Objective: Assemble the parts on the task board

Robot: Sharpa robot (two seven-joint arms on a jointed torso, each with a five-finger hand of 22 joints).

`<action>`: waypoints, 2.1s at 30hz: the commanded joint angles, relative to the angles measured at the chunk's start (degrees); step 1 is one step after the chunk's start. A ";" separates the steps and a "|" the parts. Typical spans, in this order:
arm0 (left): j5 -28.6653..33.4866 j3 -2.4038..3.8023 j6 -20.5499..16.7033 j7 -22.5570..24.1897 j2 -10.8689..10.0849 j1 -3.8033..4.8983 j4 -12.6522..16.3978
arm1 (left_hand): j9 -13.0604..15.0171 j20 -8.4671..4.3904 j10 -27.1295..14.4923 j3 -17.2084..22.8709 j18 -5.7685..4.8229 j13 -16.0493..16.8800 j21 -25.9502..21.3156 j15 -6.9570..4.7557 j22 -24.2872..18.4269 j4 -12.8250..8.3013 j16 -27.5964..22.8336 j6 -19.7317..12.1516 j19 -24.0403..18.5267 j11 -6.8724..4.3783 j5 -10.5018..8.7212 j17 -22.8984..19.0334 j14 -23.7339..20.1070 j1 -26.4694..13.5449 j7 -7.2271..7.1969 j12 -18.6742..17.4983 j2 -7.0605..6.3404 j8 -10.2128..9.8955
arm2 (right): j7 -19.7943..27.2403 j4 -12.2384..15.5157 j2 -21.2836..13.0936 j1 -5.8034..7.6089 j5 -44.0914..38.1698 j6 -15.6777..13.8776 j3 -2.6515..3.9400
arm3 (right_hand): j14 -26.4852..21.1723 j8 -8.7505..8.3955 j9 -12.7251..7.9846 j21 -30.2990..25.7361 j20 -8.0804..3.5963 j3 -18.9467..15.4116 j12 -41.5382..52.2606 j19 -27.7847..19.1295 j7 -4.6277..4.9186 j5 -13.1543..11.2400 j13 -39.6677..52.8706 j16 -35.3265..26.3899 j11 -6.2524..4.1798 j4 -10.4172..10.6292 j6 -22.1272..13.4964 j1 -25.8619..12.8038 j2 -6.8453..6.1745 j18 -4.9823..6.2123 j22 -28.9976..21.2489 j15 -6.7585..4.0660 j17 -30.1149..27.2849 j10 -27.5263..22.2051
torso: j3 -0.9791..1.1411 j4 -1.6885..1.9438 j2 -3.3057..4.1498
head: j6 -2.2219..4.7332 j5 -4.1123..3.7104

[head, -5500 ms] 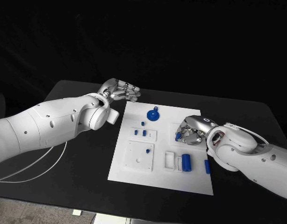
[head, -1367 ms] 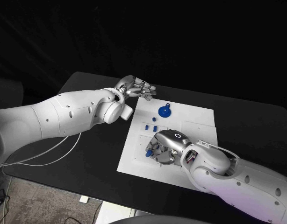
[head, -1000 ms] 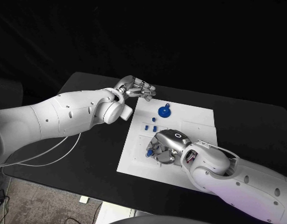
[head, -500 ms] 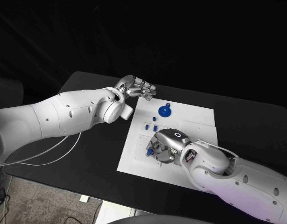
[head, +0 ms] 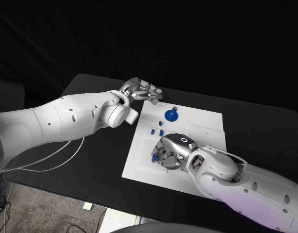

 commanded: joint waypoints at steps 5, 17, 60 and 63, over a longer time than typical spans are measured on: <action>0.15 0.04 0.81 0.18 0.09 0.08 0.12 | 0.08 0.36 -0.48 0.12 0.60 0.02 0.08 0.14 -0.05 0.37 -0.21 -0.21 -0.19 -0.05 -0.30 -0.06 -0.40 0.52 0.24 -0.31 0.00 -0.19 | 0.00 -0.05 0.06 -0.05 -0.43 0.57 -0.01 | 0.00 0.34 0.27 0.11 -0.32 0.44 -0.07 2.08 -0.15 -0.16 0.08 -0.07 0.09 -0.02 0.52 0.20 0.52 0.79 0.07 -0.36 0.07 0.16 | 0.01 -0.01 0.00 | -0.07 -0.03; 0.15 0.05 0.68 0.27 0.13 0.08 0.04 | 0.08 0.38 -0.58 0.10 0.64 0.02 0.08 0.17 -0.15 0.41 -0.21 -0.24 -0.14 -0.02 -0.30 -0.06 -0.45 0.52 0.25 -0.31 -0.03 -0.19 | 0.23 0.07 0.11 -0.05 -0.16 1.01 -0.01 | 0.00 0.35 0.28 0.23 -0.32 0.46 -0.07 2.10 -0.16 -0.15 0.08 -0.08 0.09 -0.08 0.54 0.15 0.58 0.76 0.12 -0.37 0.10 0.18 | 0.03 -0.05 0.01 | -0.15 0.00; 0.15 0.05 0.92 0.09 0.11 0.08 -0.12 | 0.08 0.40 -0.63 0.09 0.65 0.02 0.08 0.18 -0.21 0.44 -0.21 -0.26 -0.13 0.00 -0.31 -0.06 -0.48 0.54 0.25 -0.31 -0.03 -0.19 | 0.35 0.49 -0.04 -0.06 0.02 1.28 -0.01 | 0.00 0.35 0.28 0.23 -0.32 0.46 -0.07 2.10 -0.16 -0.15 0.08 -0.08 0.09 -0.08 0.54 0.15 0.58 0.76 0.12 -0.37 0.10 0.18 | 0.04 -0.08 -0.02 | -0.70 -0.05; 0.14 0.05 0.98 0.05 0.11 0.08 -0.13 | 0.08 0.41 -0.68 0.08 0.66 0.02 0.08 0.19 -0.28 0.47 -0.21 -0.28 -0.12 0.02 -0.32 -0.06 -0.50 0.56 0.26 -0.32 -0.02 -0.19 | 0.35 0.37 -0.05 -0.06 0.02 1.27 -0.01 | 0.01 0.35 0.28 0.11 -0.33 0.35 -0.07 2.09 -0.15 -0.17 0.08 -0.13 0.09 -0.14 0.51 0.13 0.66 0.77 0.09 -0.37 0.15 0.16 | 0.02 -0.06 -0.01 | -0.68 -0.11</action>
